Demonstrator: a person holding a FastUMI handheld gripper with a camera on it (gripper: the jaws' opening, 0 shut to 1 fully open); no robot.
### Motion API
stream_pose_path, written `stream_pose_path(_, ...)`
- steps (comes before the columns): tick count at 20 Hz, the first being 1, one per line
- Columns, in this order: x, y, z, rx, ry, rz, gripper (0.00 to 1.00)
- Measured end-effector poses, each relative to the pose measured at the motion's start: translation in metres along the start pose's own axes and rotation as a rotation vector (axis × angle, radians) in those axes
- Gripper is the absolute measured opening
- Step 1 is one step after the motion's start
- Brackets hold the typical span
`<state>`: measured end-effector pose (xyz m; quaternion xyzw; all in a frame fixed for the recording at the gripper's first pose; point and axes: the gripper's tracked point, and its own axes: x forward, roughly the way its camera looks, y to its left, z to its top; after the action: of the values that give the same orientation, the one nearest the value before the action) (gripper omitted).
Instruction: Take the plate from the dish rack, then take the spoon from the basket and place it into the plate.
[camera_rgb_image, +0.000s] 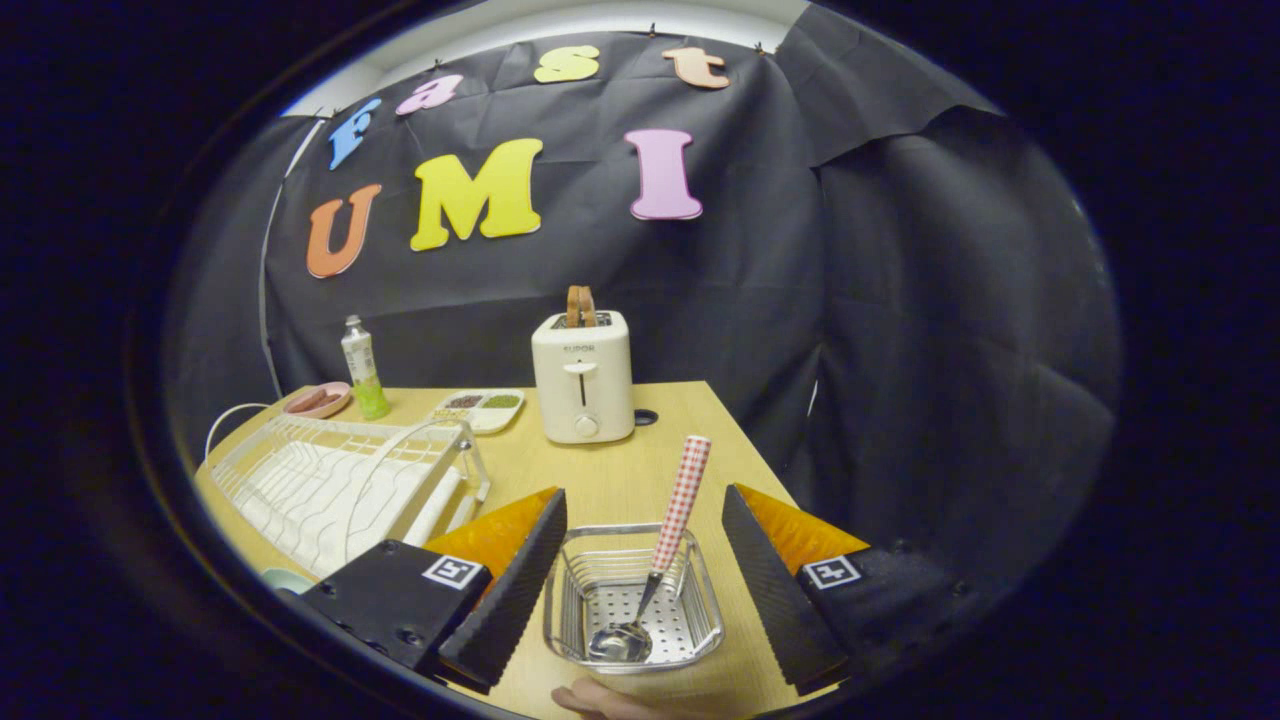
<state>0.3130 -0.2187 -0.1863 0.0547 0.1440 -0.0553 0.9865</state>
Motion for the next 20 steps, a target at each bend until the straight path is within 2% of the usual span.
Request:
stream_pose_path(4, 0.020, -0.006, 0.006, 0.137, 0.059, 0.019, 0.99)
stream_pose_path(6, 0.027, 0.000, 0.004, 0.128, 0.083, 0.042, 0.86)
stream_pose_path(8, 0.031, 0.001, -0.005, 0.093, 0.124, 0.024, 0.72)
stream_pose_path(11, 0.027, 0.005, 0.002, 0.109, 0.095, 0.016, 0.18)
stream_pose_path(13, 0.014, 0.011, 0.019, 0.100, 0.030, 0.035, 0.14)
stream_pose_path(18, -0.028, -0.001, 0.070, 0.015, -0.170, -0.088, 0.13)
stream_pose_path(20, -0.054, 0.009, 0.089, -0.028, -0.226, -0.098, 0.13)
